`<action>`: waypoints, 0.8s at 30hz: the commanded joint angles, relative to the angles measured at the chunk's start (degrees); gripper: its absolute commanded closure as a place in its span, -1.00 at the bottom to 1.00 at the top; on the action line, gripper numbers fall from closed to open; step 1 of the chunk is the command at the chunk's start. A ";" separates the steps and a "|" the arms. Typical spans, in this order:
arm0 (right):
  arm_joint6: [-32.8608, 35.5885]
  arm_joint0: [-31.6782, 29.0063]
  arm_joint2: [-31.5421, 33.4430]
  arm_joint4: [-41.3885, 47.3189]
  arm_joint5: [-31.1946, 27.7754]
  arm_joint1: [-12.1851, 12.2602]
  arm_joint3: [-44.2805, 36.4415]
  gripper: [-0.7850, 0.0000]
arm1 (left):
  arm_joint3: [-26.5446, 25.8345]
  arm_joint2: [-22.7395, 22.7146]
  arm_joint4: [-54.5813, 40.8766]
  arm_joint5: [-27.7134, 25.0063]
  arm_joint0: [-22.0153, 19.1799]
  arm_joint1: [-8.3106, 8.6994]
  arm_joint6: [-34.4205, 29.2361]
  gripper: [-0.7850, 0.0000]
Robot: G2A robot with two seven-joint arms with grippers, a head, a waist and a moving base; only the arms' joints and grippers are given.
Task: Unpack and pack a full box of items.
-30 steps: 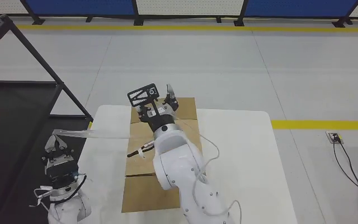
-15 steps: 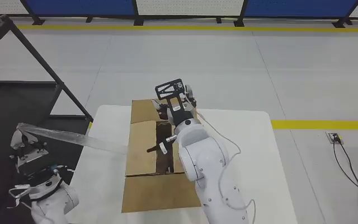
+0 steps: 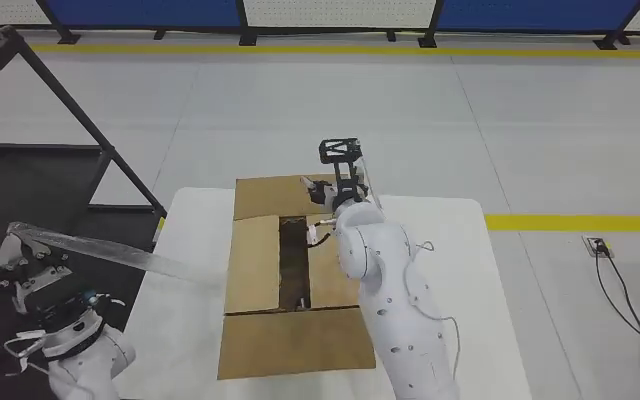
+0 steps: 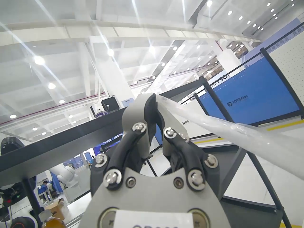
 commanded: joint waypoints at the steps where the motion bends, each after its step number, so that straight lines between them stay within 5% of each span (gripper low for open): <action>1: -0.54 5.53 4.41 3.44 1.17 0.61 9.16 -1.00 | 1.28 -0.57 -0.06 1.03 -1.82 0.02 -2.46 1.00; 6: -3.08 16.14 10.76 4.95 3.53 2.31 27.43 -1.00 | 5.35 -2.54 1.73 4.04 -5.32 0.17 -6.52 1.00; 8: -3.08 16.14 10.76 4.95 3.53 2.31 27.43 -1.00 | 7.04 -3.41 2.76 7.26 -6.84 0.16 -8.35 1.00; 24: -3.08 16.14 10.76 4.95 3.53 2.31 27.43 -1.00 | 7.04 -3.41 2.76 7.26 -6.84 0.16 -8.35 1.00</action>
